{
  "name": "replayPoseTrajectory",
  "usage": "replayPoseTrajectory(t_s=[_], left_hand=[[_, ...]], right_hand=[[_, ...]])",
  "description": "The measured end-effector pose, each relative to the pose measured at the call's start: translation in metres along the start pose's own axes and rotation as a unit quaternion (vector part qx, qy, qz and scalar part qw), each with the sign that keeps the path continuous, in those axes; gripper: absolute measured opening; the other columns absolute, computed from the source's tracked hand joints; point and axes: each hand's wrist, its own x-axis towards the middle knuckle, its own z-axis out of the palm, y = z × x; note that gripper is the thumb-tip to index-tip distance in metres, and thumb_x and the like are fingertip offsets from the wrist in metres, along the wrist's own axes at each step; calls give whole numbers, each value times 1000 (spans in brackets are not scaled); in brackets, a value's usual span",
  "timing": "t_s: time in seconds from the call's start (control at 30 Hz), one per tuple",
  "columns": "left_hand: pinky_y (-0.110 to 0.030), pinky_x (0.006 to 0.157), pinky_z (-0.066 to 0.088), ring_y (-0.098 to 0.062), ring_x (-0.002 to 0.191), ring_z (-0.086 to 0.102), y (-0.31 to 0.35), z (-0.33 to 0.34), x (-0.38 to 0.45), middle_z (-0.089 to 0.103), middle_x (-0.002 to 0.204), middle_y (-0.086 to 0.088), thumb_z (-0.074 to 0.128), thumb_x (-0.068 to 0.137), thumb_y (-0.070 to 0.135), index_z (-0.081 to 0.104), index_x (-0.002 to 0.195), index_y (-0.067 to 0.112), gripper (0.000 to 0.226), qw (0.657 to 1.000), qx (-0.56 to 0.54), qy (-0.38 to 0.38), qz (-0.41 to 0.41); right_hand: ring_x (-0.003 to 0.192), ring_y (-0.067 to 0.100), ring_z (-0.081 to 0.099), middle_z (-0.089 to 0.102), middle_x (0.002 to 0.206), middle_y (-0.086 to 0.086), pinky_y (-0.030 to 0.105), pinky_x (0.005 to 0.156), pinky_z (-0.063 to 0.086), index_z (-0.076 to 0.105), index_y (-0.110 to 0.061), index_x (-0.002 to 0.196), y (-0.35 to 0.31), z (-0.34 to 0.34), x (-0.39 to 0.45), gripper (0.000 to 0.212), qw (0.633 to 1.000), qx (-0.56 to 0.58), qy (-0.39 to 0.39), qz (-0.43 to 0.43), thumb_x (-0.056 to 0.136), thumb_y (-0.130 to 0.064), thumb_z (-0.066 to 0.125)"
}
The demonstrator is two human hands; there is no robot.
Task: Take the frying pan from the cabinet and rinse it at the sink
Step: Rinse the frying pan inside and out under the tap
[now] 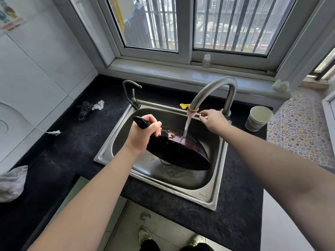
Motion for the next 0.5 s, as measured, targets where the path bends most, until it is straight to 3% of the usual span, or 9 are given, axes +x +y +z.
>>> replayPoseTrajectory(t_s=[0.13, 0.3, 0.5], left_hand=[[-36, 74, 44, -19, 52, 44, -3, -1, 3, 44, 46, 0, 56, 77, 2, 45, 62, 14, 22, 998, -59, -3, -8], [-36, 73, 43, -20, 51, 44, -5, -1, 4, 45, 46, 0, 57, 74, -2, 46, 58, 17, 27, 996, -51, -76, 17], [-32, 77, 43, -16, 59, 50, -7, -4, 12, 52, 57, -1, 65, 66, 5, 48, 58, 20, 23, 989, -103, -110, -14]], right_hand=[[110, 27, 60, 68, 118, 7, 32, 89, 46, 66, -18, 120, 1, 2, 0, 30, 1000, 4, 7, 1, 96, -30, 51], [111, 27, 60, 68, 118, 6, 32, 91, 46, 66, -18, 119, 1, 3, 0, 30, 1000, 11, 7, 5, 96, -30, 52], [108, 27, 61, 69, 114, 7, 33, 91, 47, 68, -18, 116, 2, 3, 0, 28, 1000, 27, 10, 8, 96, -29, 52]])
